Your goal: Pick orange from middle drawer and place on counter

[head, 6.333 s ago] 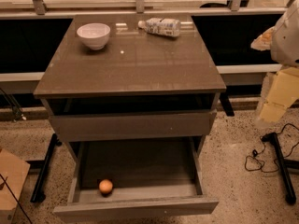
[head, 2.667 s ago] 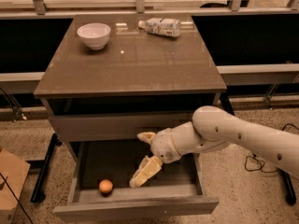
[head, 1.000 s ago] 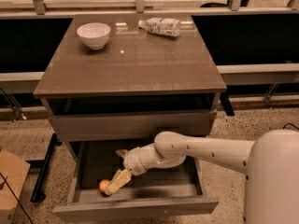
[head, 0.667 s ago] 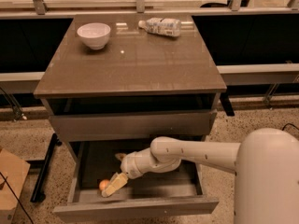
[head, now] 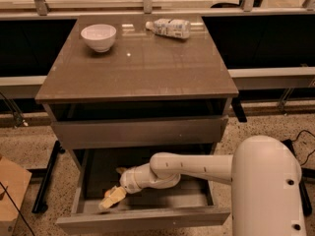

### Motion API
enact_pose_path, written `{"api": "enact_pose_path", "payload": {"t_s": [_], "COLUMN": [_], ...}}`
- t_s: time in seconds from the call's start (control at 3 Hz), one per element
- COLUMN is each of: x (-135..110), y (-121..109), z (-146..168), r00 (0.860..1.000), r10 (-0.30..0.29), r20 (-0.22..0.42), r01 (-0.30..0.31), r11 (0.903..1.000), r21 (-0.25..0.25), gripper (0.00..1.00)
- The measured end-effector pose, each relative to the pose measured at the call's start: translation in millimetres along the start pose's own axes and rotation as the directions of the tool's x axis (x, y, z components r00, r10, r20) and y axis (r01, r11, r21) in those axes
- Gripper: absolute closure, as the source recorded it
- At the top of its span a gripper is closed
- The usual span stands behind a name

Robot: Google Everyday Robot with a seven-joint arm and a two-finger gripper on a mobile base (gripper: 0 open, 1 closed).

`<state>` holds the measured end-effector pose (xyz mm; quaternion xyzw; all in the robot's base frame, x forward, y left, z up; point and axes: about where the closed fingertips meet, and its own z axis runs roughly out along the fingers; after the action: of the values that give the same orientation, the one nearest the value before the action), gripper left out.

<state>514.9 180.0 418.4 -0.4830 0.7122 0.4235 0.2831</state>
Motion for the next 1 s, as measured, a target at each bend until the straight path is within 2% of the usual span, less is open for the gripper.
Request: {"api": "enact_pose_path", "payload": {"t_s": [0.33, 0.67, 1.0], "x": [12, 30, 41], "y": [-9, -15, -15], "z": [14, 14, 3], "r00": [0.999, 0.995, 0.993], "r10": [0.049, 0.089, 0.098], "r20": [0.002, -0.034, -0.060], "r01": [-0.049, -0.089, -0.096], "r11": [0.9987, 0.9958, 0.9943], "r21": [0.010, 0.023, 0.046], "gripper": [0.00, 0.18, 0.41]}}
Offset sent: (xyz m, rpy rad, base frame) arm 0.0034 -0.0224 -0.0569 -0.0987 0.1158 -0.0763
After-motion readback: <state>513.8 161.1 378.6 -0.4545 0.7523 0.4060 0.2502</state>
